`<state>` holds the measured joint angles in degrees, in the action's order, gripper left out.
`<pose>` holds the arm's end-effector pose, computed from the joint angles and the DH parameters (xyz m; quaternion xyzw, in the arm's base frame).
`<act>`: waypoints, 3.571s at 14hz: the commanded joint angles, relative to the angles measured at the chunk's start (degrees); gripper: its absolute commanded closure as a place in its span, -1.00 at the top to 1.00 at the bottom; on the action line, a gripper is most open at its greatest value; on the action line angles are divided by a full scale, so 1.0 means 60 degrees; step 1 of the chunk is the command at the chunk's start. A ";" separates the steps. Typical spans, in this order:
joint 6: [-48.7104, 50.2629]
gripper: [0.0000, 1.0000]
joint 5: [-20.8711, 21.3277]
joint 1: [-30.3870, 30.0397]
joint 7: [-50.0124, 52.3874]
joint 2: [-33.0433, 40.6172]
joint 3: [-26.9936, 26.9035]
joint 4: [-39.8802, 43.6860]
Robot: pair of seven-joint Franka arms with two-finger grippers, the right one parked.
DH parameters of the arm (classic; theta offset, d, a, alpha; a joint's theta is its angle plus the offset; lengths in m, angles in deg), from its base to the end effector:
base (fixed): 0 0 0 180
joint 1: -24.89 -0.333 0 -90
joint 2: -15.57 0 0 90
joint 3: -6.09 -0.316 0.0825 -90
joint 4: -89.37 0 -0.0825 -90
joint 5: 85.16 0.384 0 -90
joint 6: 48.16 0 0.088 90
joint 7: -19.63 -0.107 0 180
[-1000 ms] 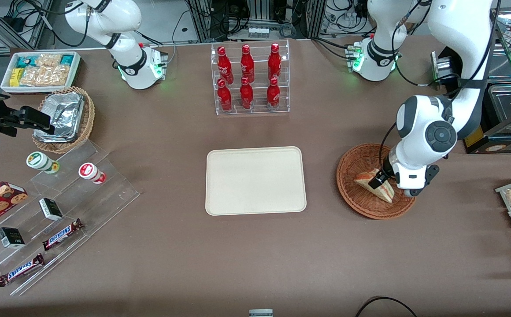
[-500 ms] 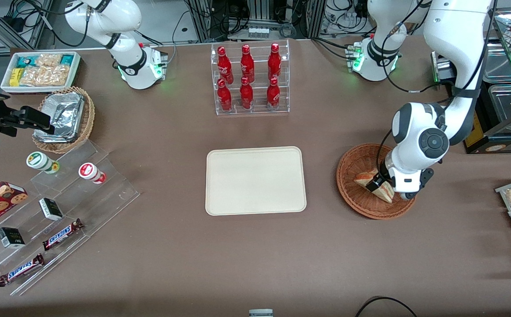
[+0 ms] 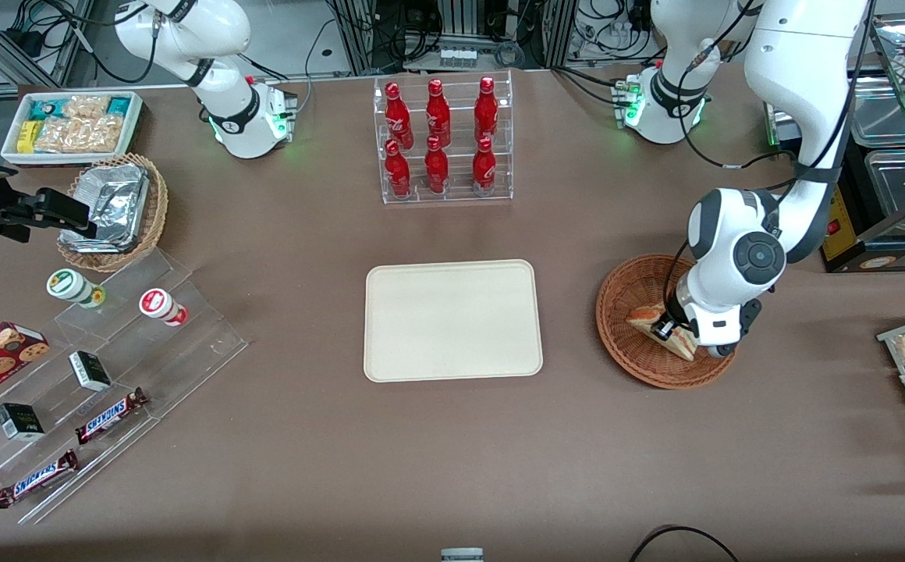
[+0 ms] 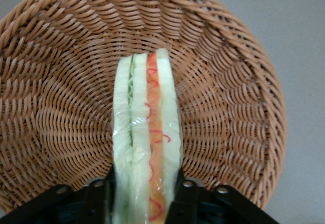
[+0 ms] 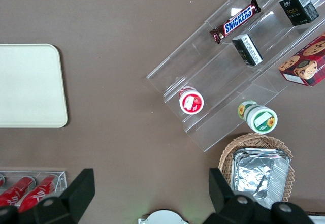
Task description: Place sandwich from basket to tray
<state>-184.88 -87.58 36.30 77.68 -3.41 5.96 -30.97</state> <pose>0.5655 -0.1132 0.2567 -0.9112 -0.4111 0.0265 0.0016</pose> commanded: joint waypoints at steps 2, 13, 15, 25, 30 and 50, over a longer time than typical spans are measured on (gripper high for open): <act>0.2447 -1.00 0.0182 0.0557 0.0226 0.0600 0.0008 0.1402; 0.4755 -1.00 0.0842 0.4686 -0.0343 -0.1711 0.0008 0.6709; 0.4493 -1.00 0.0871 0.5433 -0.0855 -0.2355 0.0008 0.6886; 0.3173 -1.00 0.1061 0.6520 -0.0887 -0.4071 0.0008 0.6828; 0.2282 -1.00 0.1149 0.6579 -0.0902 -0.4408 0.0008 0.6813; 0.4693 1.00 0.0886 0.4810 -0.0272 -0.0984 -0.0065 0.6403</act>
<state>-159.25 -81.60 67.75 74.19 -13.32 5.24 10.33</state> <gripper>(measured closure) 0.000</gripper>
